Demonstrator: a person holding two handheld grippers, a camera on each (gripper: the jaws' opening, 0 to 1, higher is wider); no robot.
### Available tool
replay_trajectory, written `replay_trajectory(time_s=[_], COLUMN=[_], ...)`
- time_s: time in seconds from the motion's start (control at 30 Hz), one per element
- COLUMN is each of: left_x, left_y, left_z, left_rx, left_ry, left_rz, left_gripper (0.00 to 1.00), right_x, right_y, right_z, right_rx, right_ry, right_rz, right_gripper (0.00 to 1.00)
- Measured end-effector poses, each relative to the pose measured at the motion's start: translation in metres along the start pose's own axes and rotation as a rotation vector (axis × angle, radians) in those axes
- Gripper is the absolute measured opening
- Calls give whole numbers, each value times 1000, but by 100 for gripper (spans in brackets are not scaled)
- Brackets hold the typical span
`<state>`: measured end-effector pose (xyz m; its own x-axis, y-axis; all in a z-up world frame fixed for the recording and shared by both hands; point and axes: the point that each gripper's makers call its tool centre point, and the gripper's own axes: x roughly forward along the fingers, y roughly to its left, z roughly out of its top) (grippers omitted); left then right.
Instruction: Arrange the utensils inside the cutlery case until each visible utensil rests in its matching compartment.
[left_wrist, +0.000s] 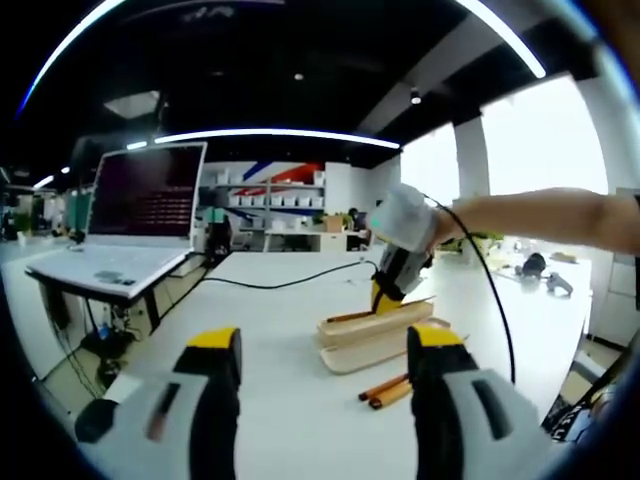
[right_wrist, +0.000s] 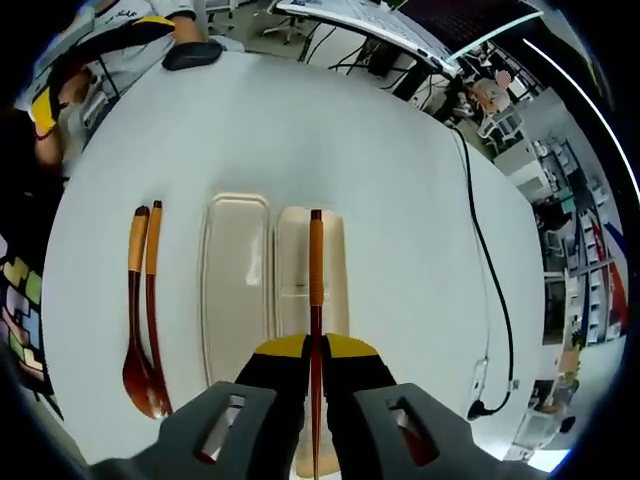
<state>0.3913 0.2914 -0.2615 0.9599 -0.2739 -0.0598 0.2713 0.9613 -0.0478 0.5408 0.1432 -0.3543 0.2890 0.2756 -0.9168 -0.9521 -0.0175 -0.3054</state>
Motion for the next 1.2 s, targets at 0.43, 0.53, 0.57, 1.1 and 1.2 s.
replay_trajectory(time_s=[0.43, 0.53, 0.57, 1.1, 1.2], left_x=[0, 1, 1, 1, 1], left_y=[1, 1, 0, 0, 0], left_z=[-1, -2, -3, -3, -4], left_rx=[-2, 1, 2, 4, 5], left_ry=[8, 10, 12, 14, 15], left_rz=[2, 1, 0, -2, -1], left_gripper=[71, 71, 71, 71, 70], right_x=[10, 11, 11, 18, 20], right_y=[5, 5, 6, 1, 0], right_z=[2, 0, 1, 2, 1], right_rx=[-8, -7, -2, -4, 16], right_ry=[2, -3, -7, 0, 9], right_rz=[11, 13, 16, 29, 18], right_gripper=[3, 3, 3, 3, 4])
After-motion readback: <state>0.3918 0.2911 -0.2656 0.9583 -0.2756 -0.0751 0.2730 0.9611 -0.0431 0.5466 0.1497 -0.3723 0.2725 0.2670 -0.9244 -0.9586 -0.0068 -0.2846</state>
